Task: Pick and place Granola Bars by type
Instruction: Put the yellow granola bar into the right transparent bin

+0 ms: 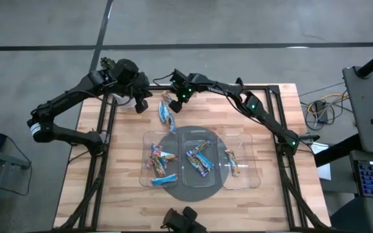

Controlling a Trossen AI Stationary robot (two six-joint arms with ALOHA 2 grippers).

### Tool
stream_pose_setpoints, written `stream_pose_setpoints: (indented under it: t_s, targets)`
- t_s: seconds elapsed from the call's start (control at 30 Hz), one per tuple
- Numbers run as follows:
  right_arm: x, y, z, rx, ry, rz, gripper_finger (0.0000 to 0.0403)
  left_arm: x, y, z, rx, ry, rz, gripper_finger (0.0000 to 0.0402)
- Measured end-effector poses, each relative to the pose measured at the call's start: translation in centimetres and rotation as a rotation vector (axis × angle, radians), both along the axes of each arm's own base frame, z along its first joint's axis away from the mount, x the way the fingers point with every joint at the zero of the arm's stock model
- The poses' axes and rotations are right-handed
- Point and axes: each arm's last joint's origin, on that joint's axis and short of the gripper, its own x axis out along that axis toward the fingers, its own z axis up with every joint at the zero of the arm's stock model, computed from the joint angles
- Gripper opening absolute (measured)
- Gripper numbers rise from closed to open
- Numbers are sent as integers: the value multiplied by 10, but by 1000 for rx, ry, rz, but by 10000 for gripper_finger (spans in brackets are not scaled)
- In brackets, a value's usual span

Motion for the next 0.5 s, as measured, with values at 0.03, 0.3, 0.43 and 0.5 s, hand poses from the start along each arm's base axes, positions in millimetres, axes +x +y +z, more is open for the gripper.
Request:
stream_pose_setpoints:
  t_s: [0.03,0.3,0.43,0.5]
  targets:
    - [0,0,0,3,-3,-9,269,1,0,1,7,-10,0,0]
    - [1,-2,0,-25,8,-50,256,3,2,4,31,-44,0,0]
    - [2,-1,0,-51,25,-81,246,3,2,4,31,-45,1,0]
    - [3,0,0,-62,27,-91,243,3,2,4,30,-45,1,0]
